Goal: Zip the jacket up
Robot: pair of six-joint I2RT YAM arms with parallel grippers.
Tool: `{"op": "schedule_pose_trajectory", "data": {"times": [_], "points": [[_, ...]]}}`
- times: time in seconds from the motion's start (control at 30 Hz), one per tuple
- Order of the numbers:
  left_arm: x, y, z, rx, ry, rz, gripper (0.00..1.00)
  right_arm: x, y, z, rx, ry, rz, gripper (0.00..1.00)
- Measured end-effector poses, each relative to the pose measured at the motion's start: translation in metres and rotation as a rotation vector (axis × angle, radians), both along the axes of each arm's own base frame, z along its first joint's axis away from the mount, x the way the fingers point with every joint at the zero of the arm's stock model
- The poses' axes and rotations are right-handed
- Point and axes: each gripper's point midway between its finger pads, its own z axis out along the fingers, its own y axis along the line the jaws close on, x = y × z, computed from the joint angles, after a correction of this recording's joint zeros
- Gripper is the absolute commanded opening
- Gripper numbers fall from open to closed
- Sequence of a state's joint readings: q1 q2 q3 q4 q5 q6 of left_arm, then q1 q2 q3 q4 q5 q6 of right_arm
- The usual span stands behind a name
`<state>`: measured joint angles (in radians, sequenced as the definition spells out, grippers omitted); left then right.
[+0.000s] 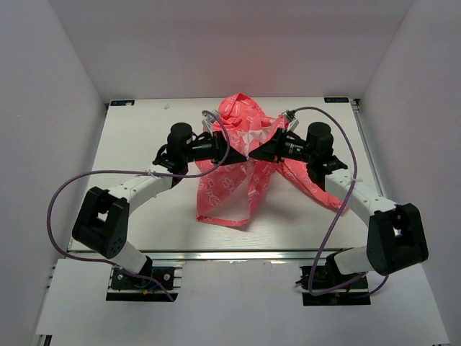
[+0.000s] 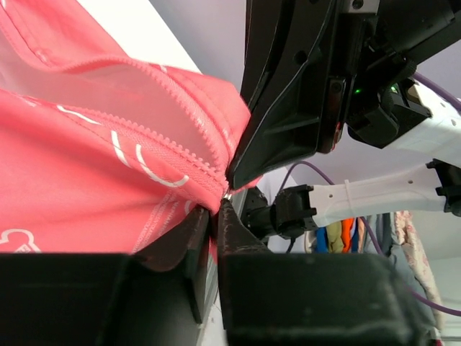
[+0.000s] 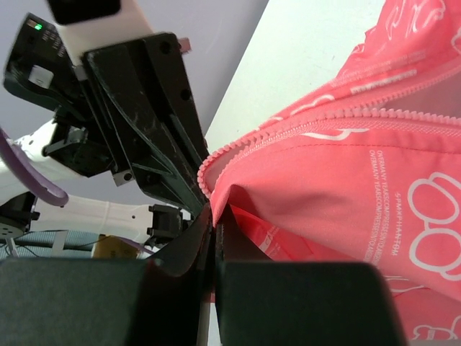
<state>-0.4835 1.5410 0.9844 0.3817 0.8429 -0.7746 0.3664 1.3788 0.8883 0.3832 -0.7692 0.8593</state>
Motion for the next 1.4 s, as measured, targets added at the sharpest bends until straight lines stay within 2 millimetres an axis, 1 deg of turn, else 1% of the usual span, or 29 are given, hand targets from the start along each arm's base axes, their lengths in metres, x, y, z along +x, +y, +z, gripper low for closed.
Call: {"op": "schedule_pose_trajectory", "data": {"times": [0.07,0.1,0.13,0.17,0.2,0.37,0.47,0.53,0.57,0.63,0.67,0.8,0.9,0.93,1.03,1.13,1.17,1.2,1.4], "points": [[-0.002,0.000,-0.002,-0.006,0.010,-0.004,0.29,0.000,0.000,0.002,0.006,-0.007,0.001,0.00],[-0.003,0.000,-0.004,-0.006,0.019,-0.005,0.36,0.001,0.000,0.003,0.009,-0.012,0.001,0.00],[-0.005,0.000,-0.007,-0.005,0.031,-0.007,0.40,0.001,0.000,0.004,0.013,-0.018,0.003,0.00],[-0.006,0.000,-0.009,-0.003,0.045,-0.008,0.41,0.001,0.000,0.006,0.016,-0.021,0.004,0.00],[-0.007,0.000,-0.011,-0.004,0.056,-0.009,0.42,0.001,0.000,0.006,0.018,-0.024,0.004,0.00],[-0.008,-0.001,-0.008,-0.019,0.059,-0.009,0.30,0.000,0.001,0.007,0.022,-0.021,0.005,0.00],[-0.007,-0.001,-0.006,-0.025,0.056,-0.008,0.28,0.000,0.001,0.007,0.024,-0.021,0.008,0.00],[-0.007,-0.001,-0.005,-0.028,0.054,-0.008,0.28,0.000,0.001,0.007,0.024,-0.022,0.008,0.00],[-0.007,-0.001,-0.005,-0.030,0.055,-0.008,0.31,0.000,0.001,0.007,0.023,-0.022,0.008,0.00],[-0.007,-0.002,-0.003,-0.034,0.057,-0.008,0.44,0.000,0.001,0.007,0.020,-0.025,0.008,0.00],[-0.007,-0.002,-0.003,-0.036,0.056,-0.009,0.47,0.000,0.000,0.006,0.017,-0.026,0.008,0.00],[-0.008,-0.003,-0.001,-0.044,0.057,-0.011,0.49,0.000,0.000,0.002,0.002,-0.026,0.005,0.00],[-0.008,-0.003,0.000,-0.048,0.061,-0.009,0.38,0.001,-0.001,0.000,-0.009,-0.033,-0.003,0.00],[-0.007,-0.003,0.001,-0.049,0.060,-0.007,0.32,0.001,-0.002,0.000,-0.010,-0.035,-0.004,0.00],[-0.006,-0.003,0.002,-0.056,0.056,-0.002,0.29,0.001,-0.002,0.001,-0.012,-0.039,-0.005,0.00],[-0.005,-0.003,0.004,-0.061,0.052,-0.001,0.23,0.000,-0.002,0.000,-0.015,-0.038,-0.005,0.00],[-0.005,-0.003,0.004,-0.061,0.054,-0.001,0.10,0.000,-0.002,0.000,-0.016,-0.037,-0.005,0.00],[-0.005,-0.003,0.003,-0.061,0.057,0.000,0.01,0.000,-0.002,0.000,-0.016,-0.037,-0.005,0.00],[-0.004,-0.003,0.002,-0.059,0.057,0.005,0.00,0.002,-0.003,-0.001,-0.019,-0.039,-0.011,0.00]]}}
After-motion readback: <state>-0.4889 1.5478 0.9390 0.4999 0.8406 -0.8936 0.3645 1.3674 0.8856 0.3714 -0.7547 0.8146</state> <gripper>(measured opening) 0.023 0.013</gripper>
